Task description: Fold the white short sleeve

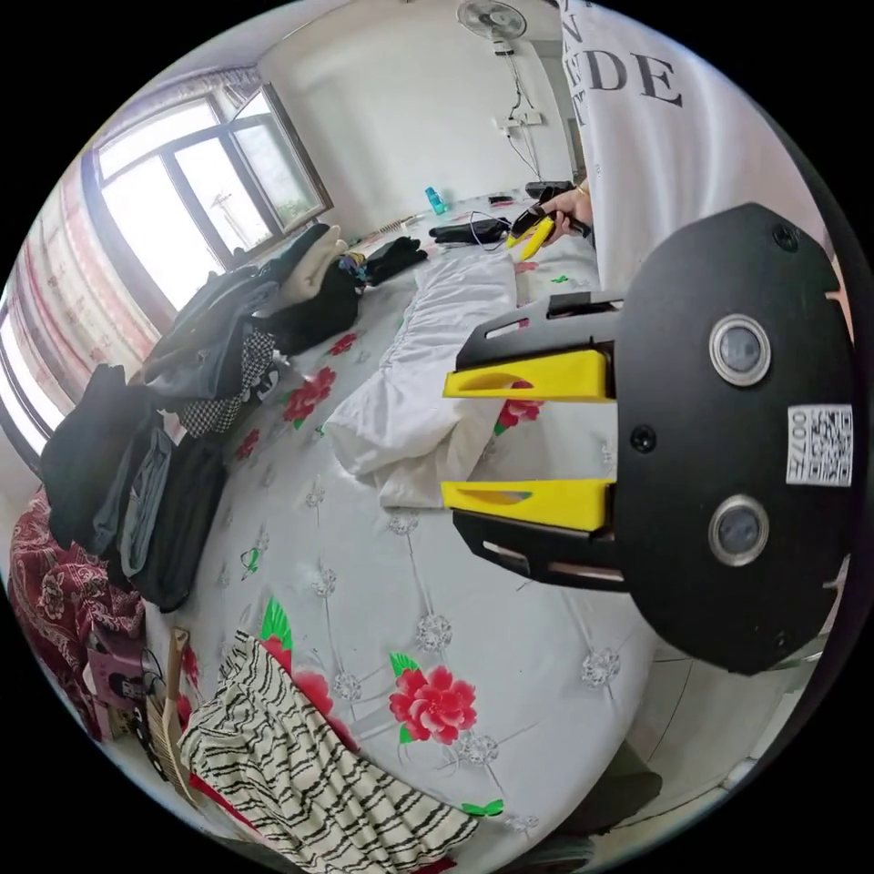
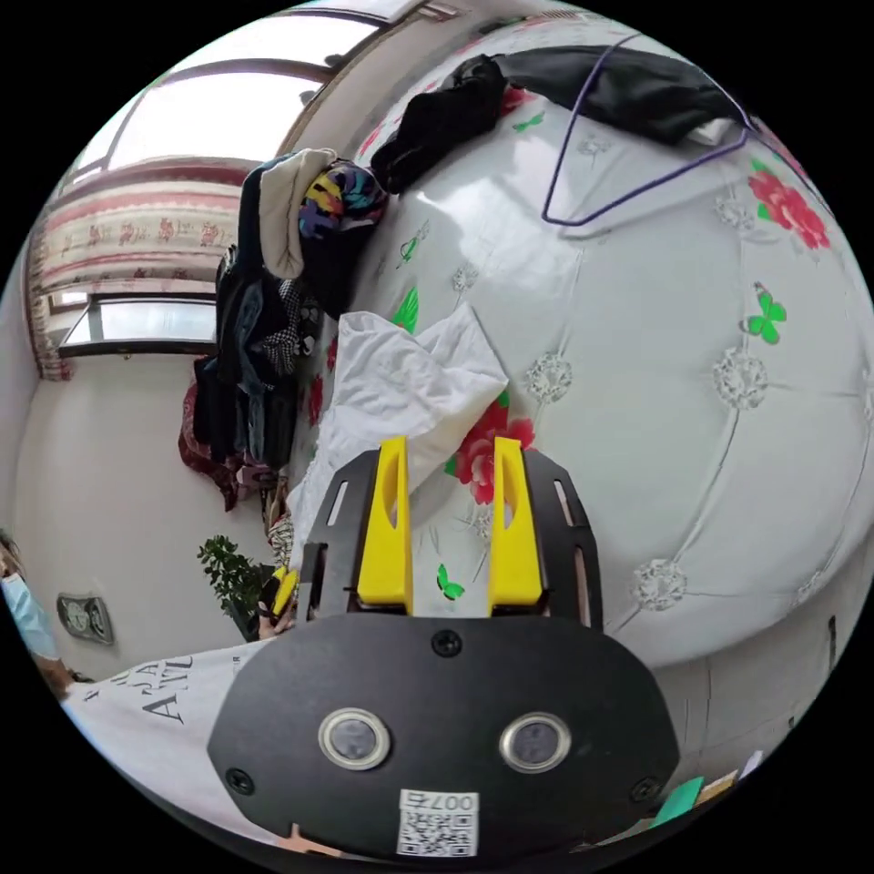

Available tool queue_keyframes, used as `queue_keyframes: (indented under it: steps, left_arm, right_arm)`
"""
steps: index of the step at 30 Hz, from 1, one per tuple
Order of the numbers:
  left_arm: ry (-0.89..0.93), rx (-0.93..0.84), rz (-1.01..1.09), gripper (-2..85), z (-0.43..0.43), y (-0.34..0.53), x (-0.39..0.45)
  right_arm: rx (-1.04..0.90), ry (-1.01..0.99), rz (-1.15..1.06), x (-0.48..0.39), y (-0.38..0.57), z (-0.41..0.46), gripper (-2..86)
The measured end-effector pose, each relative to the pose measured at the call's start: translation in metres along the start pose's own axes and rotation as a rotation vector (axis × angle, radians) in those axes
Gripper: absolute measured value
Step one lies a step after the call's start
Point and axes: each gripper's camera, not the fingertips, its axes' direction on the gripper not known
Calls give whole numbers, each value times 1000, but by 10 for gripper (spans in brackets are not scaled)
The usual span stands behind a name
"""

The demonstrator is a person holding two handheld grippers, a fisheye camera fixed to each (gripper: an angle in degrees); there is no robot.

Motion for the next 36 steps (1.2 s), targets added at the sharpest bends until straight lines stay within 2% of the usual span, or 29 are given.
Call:
queue_keyframes:
  steps: [3, 6, 10, 15, 18, 24, 26, 29, 32, 36]
  left_arm:
    - [-59, -79, -1, 94, 29, 5, 2]
    - [-154, -224, -97, 12, 71, -7, -21]
    - [-29, -246, -225, -6, 76, -24, -56]
    - [1, -245, -234, -8, 77, -22, -63]
    - [29, -233, -282, -8, 77, -20, -72]
    - [44, -237, -282, -8, 75, -23, -85]
    - [63, -225, -292, -8, 73, -21, -92]
    - [106, -197, -314, -7, 70, -16, -105]
    - [165, -160, -327, -4, 66, -7, -119]
    - [240, -118, -317, 8, 60, 6, -138]
  right_arm:
    - [27, -78, 57, 11, -6, 13, 78]
    - [40, -112, 117, 20, -15, 15, 35]
    - [80, -85, 93, 23, -15, -7, 5]
    - [77, -35, 79, 15, -15, -16, -1]
    - [104, 49, -95, -46, -27, -23, -2]
    - [17, 157, -839, -260, -6, 2, -2]
    - [-85, 130, -1119, -329, 33, 37, -1]
    - [-252, 66, -1338, -377, 86, 99, -1]
    - [-433, 56, -1409, -389, 132, 176, 2]
    - [-687, 136, -1370, -374, 169, 270, 8]
